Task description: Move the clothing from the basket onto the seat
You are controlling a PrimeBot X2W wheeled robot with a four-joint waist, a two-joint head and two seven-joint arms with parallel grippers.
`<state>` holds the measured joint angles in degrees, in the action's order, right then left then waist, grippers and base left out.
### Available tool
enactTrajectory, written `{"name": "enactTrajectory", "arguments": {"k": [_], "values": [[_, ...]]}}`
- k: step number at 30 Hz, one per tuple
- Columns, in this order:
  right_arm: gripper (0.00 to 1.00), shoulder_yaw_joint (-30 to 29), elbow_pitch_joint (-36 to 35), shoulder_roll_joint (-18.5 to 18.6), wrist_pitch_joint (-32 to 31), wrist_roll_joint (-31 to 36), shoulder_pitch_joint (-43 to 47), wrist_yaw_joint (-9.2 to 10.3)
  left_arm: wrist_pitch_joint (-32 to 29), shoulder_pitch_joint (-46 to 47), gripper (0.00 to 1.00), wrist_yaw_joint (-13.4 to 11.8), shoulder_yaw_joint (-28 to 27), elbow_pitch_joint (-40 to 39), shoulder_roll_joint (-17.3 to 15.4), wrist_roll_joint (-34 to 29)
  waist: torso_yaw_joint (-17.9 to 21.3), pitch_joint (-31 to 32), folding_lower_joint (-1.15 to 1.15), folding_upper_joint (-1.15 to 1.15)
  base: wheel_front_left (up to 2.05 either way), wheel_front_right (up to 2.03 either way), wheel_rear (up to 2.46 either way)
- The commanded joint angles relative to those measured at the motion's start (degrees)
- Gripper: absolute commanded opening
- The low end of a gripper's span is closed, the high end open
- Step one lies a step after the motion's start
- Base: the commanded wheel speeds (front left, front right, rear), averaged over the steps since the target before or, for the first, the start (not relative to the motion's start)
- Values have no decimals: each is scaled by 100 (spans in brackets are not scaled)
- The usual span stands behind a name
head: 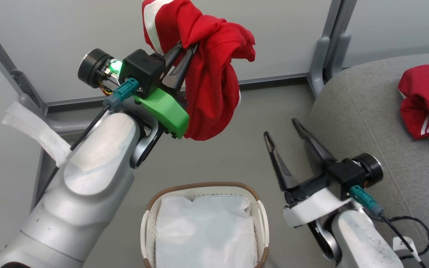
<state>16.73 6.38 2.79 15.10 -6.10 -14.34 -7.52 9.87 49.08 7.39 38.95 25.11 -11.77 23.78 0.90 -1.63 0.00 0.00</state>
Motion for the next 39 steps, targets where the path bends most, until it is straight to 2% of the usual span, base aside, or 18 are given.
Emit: {"name": "enactTrajectory", "arguments": {"k": [1,8,18,25,33,36,37,38,39], "values": [[100,145,-48,16,9,-68,-135,6,-10,63,0,-15,-9,-38,-48,20,-4,-5,0,0,0,0,0],[100,717,253,20,9,-137,-638,6,-32,-21,0,-71,73,-198,-23,17,-49,-4,0,0,0,0,0],[100,919,876,19,9,-251,-1363,6,-45,-139,0,-134,146,-528,48,80,-188,-17,0,0,0,0,0],[100,909,1574,17,9,-176,-1843,6,-94,-265,0,-118,295,-826,116,159,-366,4,0,0,0,0,0],[100,987,2115,20,9,-254,-2230,6,-255,-505,0,-106,450,-1273,61,290,-494,51,0,0,0,0,0],[100,1201,2268,19,9,-341,-2324,6,-285,-605,0,-140,453,-1405,21,344,-524,65,0,0,0,0,0],[70,1273,2298,21,9,-376,-2365,6,-301,-635,0,-145,450,-1439,4,351,-529,64,0,0,0,0,0],[33,1362,2334,21,9,-404,-2408,6,-302,-668,0,-158,442,-1473,-15,376,-535,65,0,0,0,0,0],[15,1433,2355,21,9,-424,-2430,6,-309,-689,0,-175,433,-1492,-37,388,-538,67,0,0,0,0,0]]}}
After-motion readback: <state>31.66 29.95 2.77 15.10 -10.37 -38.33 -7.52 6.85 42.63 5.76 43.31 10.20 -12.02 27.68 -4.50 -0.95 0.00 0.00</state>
